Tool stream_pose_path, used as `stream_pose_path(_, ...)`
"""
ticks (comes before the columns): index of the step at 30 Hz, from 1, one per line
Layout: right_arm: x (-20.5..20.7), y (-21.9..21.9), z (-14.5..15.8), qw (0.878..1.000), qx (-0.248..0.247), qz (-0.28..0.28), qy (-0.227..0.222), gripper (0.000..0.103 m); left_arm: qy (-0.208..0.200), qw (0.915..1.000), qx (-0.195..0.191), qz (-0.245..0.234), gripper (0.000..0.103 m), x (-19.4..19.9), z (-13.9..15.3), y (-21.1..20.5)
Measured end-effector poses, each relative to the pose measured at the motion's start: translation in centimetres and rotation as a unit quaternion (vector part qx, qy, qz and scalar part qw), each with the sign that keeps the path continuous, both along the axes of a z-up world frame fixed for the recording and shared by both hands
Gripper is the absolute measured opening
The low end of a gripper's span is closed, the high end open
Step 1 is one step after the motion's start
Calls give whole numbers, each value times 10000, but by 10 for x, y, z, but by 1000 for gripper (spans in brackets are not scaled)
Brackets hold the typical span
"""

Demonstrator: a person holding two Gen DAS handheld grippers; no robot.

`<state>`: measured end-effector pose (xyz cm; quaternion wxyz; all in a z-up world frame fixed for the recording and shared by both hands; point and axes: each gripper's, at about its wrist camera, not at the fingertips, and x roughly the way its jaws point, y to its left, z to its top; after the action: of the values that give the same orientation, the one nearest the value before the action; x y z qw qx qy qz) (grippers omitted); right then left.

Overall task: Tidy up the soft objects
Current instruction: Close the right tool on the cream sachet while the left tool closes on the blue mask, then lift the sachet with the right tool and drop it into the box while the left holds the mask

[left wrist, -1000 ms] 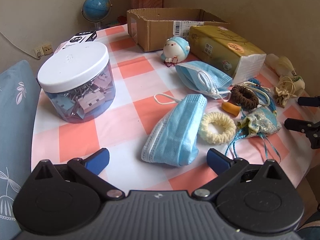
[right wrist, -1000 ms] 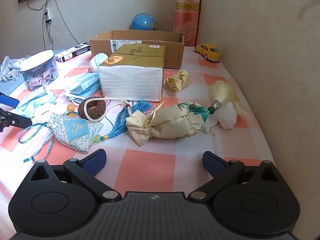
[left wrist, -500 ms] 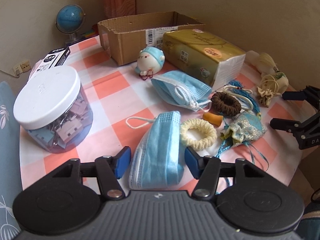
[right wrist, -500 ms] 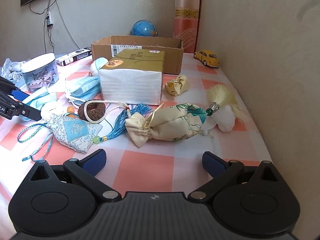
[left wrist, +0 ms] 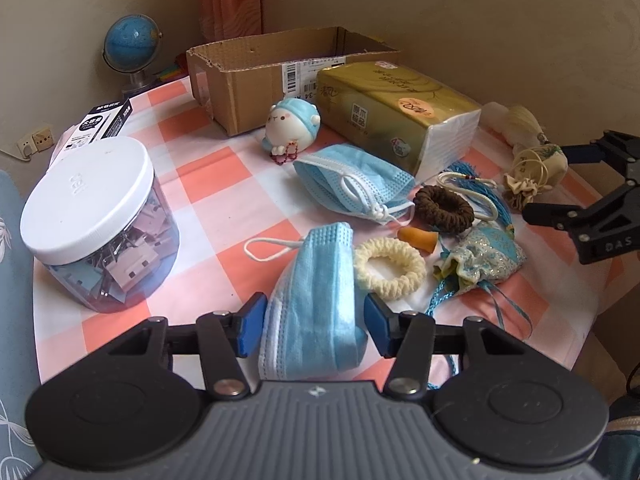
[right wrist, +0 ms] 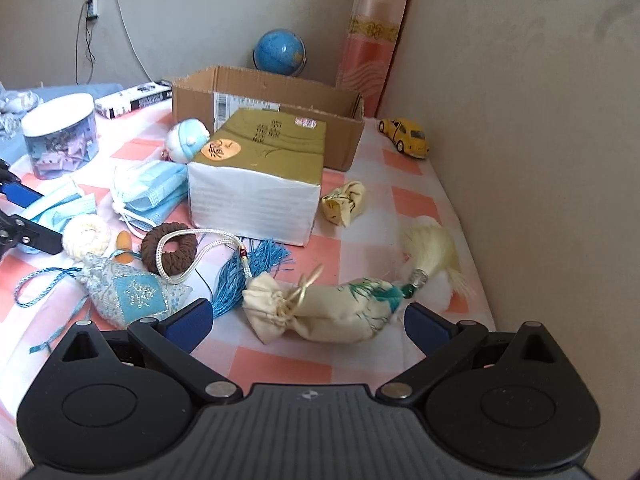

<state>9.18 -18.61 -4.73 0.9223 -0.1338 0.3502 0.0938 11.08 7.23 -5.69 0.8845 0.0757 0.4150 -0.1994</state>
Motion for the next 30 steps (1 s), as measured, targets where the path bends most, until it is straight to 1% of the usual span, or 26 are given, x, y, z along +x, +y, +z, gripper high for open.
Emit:
stream_pose_path(3,9,3,-4,9997,-163,-196,26,102,-3,10000,-19,-14,52,0,0,0)
stream_pose_path(6,15,0,-4,9995,-107,-286,109,101,-15,10000,-14,-51,53,0,0,0)
stream_pose_path(7,16,-1,-5,9994,-94,-287,149,98,-10,10000,-13,-65,53,1,0,0)
stream_pose_path(8,17,-1,-5,9994,-76,-283,199,92,-7,10000,-15,-76,53,1,0,0)
stream_pose_path(9,17,-1,-6,9993,-46,-267,242,89,-10,10000,-20,-84,52,2,0,0)
stream_pose_path(10,18,-1,-6,9993,-34,-259,283,89,-14,10000,-16,-94,51,2,0,0)
stream_pose_path(12,17,-1,-5,9993,-18,-278,255,87,-14,9999,-2,-131,41,2,1,-1)
stream_pose_path(13,16,-1,-3,9993,1,-267,253,86,-3,9999,1,-145,39,2,1,-1)
stream_pose_path(14,16,-1,-1,9994,21,-252,242,84,13,9999,4,-158,36,2,2,-1)
stream_pose_path(18,11,-5,8,9997,48,-202,147,81,17,9998,82,-155,32,0,6,-1)
stream_pose_path(23,4,-11,25,9999,99,-82,-8,79,-65,9999,120,-101,31,-7,20,2)
stream_pose_path(30,2,-22,57,9994,246,111,-207,79,-212,9996,184,-85,31,-14,48,2)
